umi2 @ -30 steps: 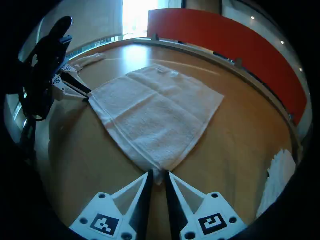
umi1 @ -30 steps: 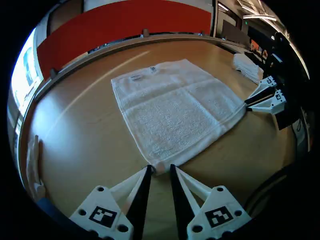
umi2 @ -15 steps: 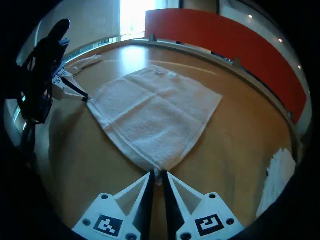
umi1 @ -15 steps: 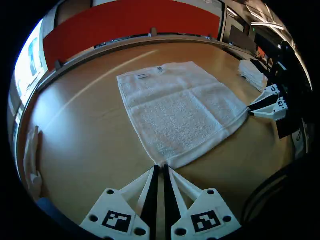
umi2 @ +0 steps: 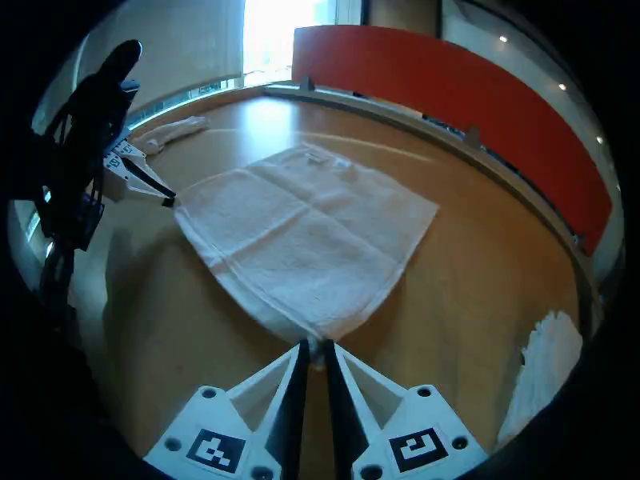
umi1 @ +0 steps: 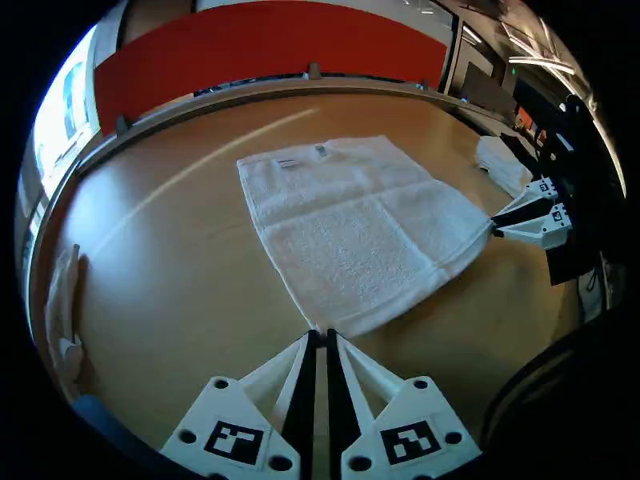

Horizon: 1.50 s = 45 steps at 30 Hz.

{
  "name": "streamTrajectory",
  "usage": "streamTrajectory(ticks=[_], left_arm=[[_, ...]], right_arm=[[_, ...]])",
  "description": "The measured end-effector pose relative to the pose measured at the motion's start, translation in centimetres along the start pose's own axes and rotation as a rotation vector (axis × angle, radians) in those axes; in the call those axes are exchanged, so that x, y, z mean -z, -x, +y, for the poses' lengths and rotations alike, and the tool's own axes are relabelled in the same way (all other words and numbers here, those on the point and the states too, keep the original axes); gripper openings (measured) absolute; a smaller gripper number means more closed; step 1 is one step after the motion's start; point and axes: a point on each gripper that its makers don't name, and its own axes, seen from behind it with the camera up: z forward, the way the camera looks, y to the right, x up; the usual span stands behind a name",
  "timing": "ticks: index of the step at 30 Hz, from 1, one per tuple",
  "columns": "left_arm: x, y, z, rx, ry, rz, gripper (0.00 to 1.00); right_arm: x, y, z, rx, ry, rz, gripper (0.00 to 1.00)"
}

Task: Fold towel

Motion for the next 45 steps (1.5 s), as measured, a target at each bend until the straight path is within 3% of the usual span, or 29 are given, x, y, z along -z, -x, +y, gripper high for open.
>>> streamTrajectory(ticks=[13,26,35,45], left_arm=[[4.6,-1.8,0.5,0.084,0.006,0.018,0.09],[8.6,-3.3,1.6,0.118,0.026,0.024,0.09],[9.6,-3.2,2.2,0.126,0.036,0.010,0.09],[9.3,-4.2,2.1,0.151,0.032,0.026,0.09]], right_arm=[[4.4,-3.4,-0.3,0.032,-0.027,0.034,0.16],[8.1,-5.5,-1.4,0.037,-0.055,0.051,0.16],[9.2,-4.9,-1.6,0.018,-0.063,0.042,0.16],[8.8,-5.3,-0.9,0.017,-0.058,0.039,0.16]])
